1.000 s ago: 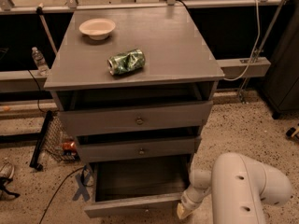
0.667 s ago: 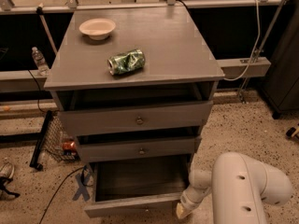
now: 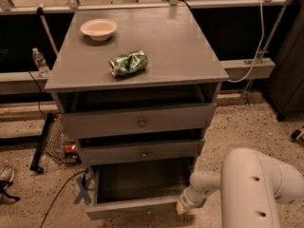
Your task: Close bottom drawer
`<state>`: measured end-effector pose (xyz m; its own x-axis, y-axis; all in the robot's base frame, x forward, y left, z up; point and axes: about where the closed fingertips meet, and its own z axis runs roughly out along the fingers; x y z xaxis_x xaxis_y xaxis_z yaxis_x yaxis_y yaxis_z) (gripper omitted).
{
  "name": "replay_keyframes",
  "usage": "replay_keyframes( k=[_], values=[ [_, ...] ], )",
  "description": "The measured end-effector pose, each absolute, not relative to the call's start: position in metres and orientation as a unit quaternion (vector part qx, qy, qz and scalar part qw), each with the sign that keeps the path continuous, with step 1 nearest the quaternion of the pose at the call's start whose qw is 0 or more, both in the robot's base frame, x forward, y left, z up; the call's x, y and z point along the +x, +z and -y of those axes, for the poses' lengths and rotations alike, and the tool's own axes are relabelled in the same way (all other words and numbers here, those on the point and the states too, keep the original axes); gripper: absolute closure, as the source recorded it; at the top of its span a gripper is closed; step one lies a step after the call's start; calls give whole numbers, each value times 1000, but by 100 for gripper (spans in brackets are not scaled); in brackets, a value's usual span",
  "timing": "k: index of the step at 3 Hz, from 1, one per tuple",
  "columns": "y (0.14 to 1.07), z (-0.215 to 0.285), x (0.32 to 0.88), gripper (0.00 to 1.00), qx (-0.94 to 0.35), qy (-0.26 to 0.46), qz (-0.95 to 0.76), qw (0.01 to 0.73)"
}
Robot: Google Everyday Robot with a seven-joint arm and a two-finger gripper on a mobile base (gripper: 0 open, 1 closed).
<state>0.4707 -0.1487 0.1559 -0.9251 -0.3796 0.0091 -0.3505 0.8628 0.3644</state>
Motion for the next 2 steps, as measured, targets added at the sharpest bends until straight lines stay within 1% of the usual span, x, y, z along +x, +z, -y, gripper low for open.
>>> replay_keyframes(
  k=[1,2],
  values=[
    [160,141,488,100,206,-183,961,8],
    [151,134,517,100,221,-196,955,-25]
  ],
)
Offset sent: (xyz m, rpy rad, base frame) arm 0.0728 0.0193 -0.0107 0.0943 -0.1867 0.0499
